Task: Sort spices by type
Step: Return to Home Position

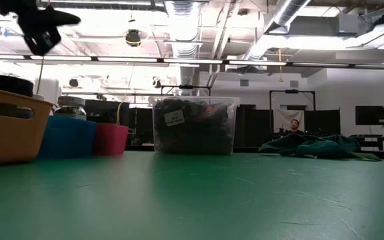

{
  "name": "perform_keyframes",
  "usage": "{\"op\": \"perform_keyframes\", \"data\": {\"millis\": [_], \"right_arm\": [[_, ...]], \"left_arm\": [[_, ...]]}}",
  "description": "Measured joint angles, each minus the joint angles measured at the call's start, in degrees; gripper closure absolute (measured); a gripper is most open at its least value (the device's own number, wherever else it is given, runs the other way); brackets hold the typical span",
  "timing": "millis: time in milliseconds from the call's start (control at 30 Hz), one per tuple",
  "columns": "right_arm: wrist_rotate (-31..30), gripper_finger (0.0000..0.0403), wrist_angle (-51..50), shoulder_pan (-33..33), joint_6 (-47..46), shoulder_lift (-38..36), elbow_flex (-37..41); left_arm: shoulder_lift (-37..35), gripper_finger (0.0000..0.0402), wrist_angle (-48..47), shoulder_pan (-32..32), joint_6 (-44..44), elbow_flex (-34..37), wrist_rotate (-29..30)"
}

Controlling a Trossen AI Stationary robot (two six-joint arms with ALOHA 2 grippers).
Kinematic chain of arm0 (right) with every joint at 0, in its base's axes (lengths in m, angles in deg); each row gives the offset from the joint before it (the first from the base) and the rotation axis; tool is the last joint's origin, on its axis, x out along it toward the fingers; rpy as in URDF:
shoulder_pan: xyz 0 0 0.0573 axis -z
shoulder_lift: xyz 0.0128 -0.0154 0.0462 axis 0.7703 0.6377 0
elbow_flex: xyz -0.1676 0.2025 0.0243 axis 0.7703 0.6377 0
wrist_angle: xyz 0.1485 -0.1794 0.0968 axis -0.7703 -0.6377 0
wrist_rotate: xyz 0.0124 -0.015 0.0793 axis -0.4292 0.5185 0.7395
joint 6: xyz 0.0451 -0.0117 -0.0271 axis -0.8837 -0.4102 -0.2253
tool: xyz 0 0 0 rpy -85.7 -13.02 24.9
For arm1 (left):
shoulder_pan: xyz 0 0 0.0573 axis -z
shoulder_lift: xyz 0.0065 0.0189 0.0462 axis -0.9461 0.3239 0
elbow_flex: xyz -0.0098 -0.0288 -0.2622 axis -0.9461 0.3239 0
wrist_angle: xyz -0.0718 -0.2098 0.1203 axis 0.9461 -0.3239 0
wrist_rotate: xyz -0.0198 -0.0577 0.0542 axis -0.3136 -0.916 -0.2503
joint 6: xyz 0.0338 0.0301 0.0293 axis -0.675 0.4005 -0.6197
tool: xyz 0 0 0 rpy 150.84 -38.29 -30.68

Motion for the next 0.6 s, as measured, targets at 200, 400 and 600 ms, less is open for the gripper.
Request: {"op": "perform_keyframes", "data": {"millis": [200,400,600], "right_arm": [[0.4,0.0122,11.97,2.79,0.74,-12.24,18.54],[5.4,0.0122,32.92,8.75,1.64,-22.7,37.9],[14.18,0.0122,41.47,16.7,3.63,-26.94,46.69]], "left_arm": [[-0.09,0.0228,2.0,-10.05,-4.26,0.18,-4.51],[-0.07,0.0229,2.91,-19.15,-8.71,0.18,-5.18],[-0.08,0.0229,2.86,-25.43,-8.58,0.18,-10.99]]}}
